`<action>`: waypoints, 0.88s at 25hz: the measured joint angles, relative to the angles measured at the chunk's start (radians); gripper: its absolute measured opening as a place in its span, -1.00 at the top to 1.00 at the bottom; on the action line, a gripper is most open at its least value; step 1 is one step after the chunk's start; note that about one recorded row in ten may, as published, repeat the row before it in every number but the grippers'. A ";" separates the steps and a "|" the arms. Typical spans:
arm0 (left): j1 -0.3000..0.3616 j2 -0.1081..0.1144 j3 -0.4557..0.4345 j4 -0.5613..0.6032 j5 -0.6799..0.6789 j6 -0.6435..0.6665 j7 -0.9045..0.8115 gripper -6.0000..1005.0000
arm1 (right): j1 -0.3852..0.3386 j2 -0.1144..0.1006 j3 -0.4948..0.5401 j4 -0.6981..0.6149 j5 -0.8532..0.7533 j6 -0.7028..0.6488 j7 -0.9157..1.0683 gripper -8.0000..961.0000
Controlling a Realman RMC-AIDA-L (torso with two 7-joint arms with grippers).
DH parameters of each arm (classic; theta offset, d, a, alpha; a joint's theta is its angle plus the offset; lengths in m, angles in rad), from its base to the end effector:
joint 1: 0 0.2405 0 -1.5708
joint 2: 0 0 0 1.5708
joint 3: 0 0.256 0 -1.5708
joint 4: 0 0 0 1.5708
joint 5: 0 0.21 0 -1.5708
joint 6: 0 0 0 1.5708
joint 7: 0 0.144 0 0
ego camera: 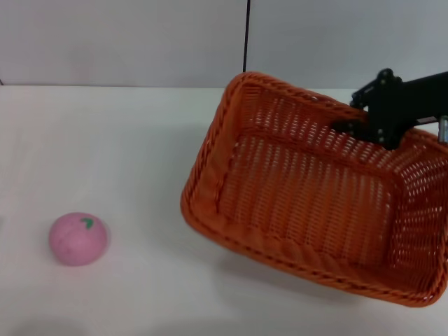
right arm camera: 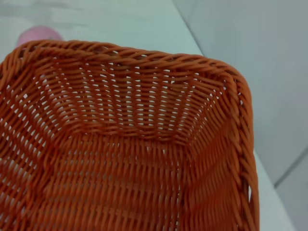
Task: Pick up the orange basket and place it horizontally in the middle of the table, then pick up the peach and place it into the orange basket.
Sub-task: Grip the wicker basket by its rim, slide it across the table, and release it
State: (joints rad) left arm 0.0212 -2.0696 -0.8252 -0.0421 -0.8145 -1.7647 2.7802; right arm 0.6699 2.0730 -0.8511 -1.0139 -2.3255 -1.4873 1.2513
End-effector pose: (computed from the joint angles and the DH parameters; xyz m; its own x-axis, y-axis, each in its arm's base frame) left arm -0.3863 0.1384 0.0369 0.6208 -0.2192 0.7527 0.7717 0.0016 -0.6360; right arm 0.2116 0.3865 0.0306 0.9903 0.1347 0.0342 0.1385 -0.9367 -0.3216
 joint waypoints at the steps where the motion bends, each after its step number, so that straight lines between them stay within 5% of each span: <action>1: 0.003 0.001 0.000 0.002 0.000 -0.005 0.001 -0.24 | -0.001 0.000 -0.019 -0.005 0.034 -0.004 -0.080 0.64; 22: 0.012 -0.003 0.011 0.000 0.000 -0.032 0.016 -0.20 | 0.022 0.003 -0.355 0.021 0.072 0.139 -0.140 0.58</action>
State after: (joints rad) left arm 0.0337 -2.0724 -0.8145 -0.0419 -0.8145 -1.7963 2.7964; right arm 0.6917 2.0756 -1.2064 -0.9929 -2.2534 -1.3481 1.1112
